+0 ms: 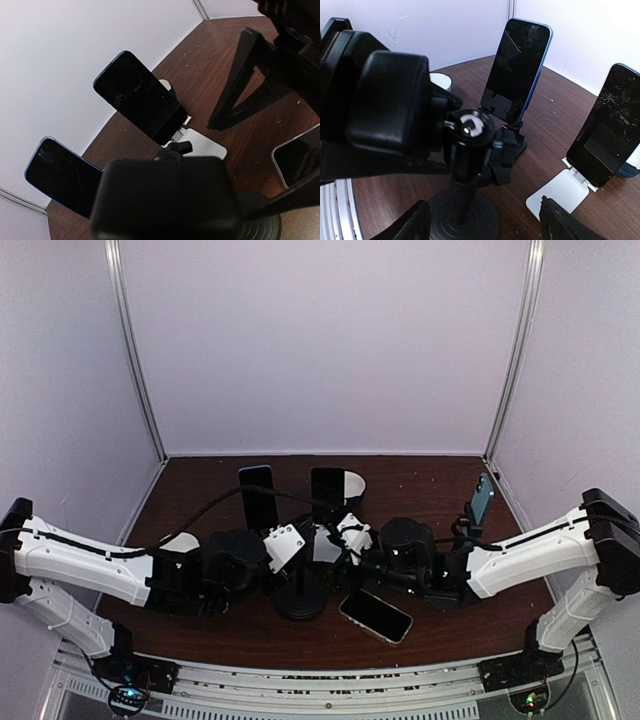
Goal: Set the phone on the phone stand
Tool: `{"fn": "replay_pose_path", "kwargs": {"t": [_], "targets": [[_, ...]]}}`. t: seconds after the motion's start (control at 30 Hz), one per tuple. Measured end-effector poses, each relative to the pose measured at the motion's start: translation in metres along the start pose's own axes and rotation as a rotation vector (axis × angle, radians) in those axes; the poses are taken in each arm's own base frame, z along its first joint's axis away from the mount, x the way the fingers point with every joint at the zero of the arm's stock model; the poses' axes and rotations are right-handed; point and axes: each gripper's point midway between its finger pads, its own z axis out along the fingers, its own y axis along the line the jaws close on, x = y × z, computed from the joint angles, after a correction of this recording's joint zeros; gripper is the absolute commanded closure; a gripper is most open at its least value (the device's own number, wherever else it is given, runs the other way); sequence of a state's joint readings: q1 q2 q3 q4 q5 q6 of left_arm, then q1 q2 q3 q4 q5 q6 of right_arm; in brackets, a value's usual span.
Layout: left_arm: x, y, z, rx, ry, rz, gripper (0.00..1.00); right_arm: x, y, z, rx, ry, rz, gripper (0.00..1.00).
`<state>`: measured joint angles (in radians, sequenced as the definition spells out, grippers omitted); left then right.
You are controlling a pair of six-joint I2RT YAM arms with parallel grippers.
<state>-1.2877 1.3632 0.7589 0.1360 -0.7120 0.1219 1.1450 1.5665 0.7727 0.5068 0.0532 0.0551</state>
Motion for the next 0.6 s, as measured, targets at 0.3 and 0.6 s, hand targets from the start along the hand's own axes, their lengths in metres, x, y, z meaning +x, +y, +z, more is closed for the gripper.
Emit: {"fn": "replay_pose_path", "kwargs": {"t": [0.3,0.6], "targets": [[0.011,-0.009,-0.017,0.017,0.025,-0.015,0.97,0.008,-0.013,-0.04,0.034,-0.02,-0.024,0.22],[0.006,-0.017,-0.029,-0.058,0.114,0.127,0.48,-0.009,-0.021,-0.058,0.067,-0.069,-0.064,0.21]]}}
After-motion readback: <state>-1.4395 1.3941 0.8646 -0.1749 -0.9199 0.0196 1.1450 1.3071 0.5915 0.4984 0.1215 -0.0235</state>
